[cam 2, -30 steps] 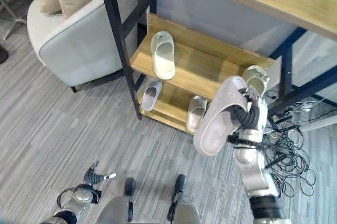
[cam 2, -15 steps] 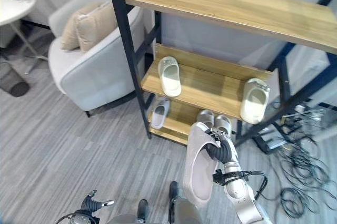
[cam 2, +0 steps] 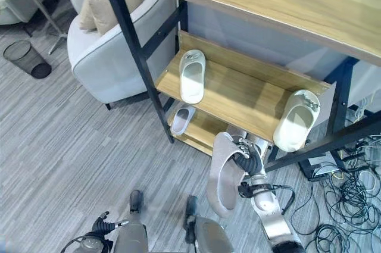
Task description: Arrange the slippers neatly on the shoe rack.
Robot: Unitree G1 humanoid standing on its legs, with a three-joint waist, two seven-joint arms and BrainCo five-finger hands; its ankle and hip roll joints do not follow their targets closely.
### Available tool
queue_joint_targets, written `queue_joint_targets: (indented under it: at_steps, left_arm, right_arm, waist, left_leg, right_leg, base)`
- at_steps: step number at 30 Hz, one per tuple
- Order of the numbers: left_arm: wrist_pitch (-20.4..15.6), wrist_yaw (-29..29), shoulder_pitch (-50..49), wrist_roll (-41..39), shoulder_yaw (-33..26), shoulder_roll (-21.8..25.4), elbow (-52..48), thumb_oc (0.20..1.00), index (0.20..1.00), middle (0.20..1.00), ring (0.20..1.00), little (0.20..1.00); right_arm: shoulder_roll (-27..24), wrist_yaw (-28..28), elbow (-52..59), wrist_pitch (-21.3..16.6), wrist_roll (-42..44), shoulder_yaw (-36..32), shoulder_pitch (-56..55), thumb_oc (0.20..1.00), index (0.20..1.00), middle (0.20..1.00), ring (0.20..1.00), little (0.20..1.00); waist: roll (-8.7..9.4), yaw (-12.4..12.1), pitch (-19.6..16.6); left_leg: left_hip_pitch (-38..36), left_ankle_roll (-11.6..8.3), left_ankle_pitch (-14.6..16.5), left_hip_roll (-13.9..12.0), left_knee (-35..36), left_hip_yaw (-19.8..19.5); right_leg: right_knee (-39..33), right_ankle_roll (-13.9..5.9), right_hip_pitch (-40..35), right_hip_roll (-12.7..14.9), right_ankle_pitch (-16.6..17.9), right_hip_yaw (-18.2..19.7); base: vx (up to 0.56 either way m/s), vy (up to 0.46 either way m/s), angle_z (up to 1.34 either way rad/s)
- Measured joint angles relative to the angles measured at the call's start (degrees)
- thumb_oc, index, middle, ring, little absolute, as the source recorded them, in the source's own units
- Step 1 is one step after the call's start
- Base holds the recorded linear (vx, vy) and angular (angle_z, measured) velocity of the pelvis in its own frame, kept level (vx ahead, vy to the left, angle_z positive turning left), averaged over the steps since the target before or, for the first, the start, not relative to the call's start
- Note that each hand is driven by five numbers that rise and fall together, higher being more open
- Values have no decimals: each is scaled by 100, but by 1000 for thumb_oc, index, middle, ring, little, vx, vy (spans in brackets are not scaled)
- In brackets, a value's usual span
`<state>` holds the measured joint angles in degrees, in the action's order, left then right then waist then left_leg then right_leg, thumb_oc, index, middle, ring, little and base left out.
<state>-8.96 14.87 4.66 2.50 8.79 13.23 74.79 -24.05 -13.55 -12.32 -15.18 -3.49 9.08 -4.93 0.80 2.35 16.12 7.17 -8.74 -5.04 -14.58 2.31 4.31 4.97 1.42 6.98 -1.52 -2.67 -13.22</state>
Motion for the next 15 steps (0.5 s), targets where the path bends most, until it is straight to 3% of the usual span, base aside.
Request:
queue_joint_targets:
  at_steps: [1, 2, 3, 4, 5, 8, 12, 15]
  left_arm:
    - [36, 63, 133, 251, 100, -15, 82, 1000, 1000, 1000, 1000, 1000]
    - [88, 59, 127, 456, 204, -50, 187, 1000, 1000, 1000, 1000, 1000]
    - [91, 64, 137, 553, 199, -64, 174, 1000, 1000, 1000, 1000, 1000]
    - [84, 98, 165, 614, 194, -24, 70, 1000, 1000, 1000, 1000, 1000]
    - [82, 130, 248, 619, 197, -2, 55, 1000, 1000, 1000, 1000, 1000]
    - [77, 145, 551, 710, 233, 356, -179, 1000, 1000, 1000, 1000, 1000]
    - [-188, 448, 1072, 61, 197, 921, -1455, 1000, 1000, 1000, 1000, 1000]
    - [-499, 713, 1803, -225, 191, 937, -2072, 1000, 1000, 1000, 1000, 1000]
  right_arm:
    - [98, 8, 14, 0, 75, 28, -223, 200, 200, 200, 200, 200]
    - [89, 39, 8, 0, 203, -8, -282, 200, 200, 200, 200, 200]
    - [44, 72, 12, 1, 238, 17, -366, 200, 200, 200, 200, 200]
    - [26, 96, 3, 26, 255, 19, -499, 200, 200, 200, 200, 200]
    - [12, 105, 30, 23, 277, 25, -621, 200, 200, 200, 200, 200]
    - [38, 164, 0, 21, 276, 53, -566, 200, 200, 200, 200, 200]
    - [40, 53, -346, 5, 254, 131, 76, 200, 200, 200, 200, 200]
    - [-30, -161, -387, -12, 212, 292, 744, 200, 200, 200, 200, 200]
  waist:
    - [-12, 209, -26]
    - [-80, 229, -54]
    - [-184, 264, -85]
    - [-238, 361, -107]
    - [-230, 355, -111]
    - [-302, 327, -135]
    - [-291, 277, -12]
    - [-219, 317, 623]
  left_leg:
    - [-70, 71, 42, 277, -302, 42]
    - [-231, 120, 36, 507, -222, 233]
    - [-300, 186, -24, 574, -123, 345]
    - [-342, 386, 125, 664, -89, 452]
    - [-371, 460, 155, 771, -110, 461]
    - [-192, 767, 295, 1174, -185, 642]
    - [525, 862, 305, 1365, -645, 730]
    - [1009, 911, 459, 1314, -1232, 764]
  right_leg:
    - [-1, -34, -10, 33, 20, 173]
    - [1, -53, 8, 65, 53, 380]
    - [4, -9, 17, 47, 97, 435]
    - [63, -15, 54, 131, 107, 474]
    - [73, -47, 61, 227, 126, 513]
    - [510, -282, 484, 645, -7, 761]
    - [931, -386, 1246, 860, 20, 952]
    - [1329, -483, 1701, 879, -21, 1099]
  base:
    - [166, 294, -67]
    - [88, 179, -79]
    - [52, 146, -64]
    - [56, 191, -27]
    - [31, 180, -7]
    - [-67, 139, -13]
    - [-179, 46, -4]
    - [-191, -26, -15]
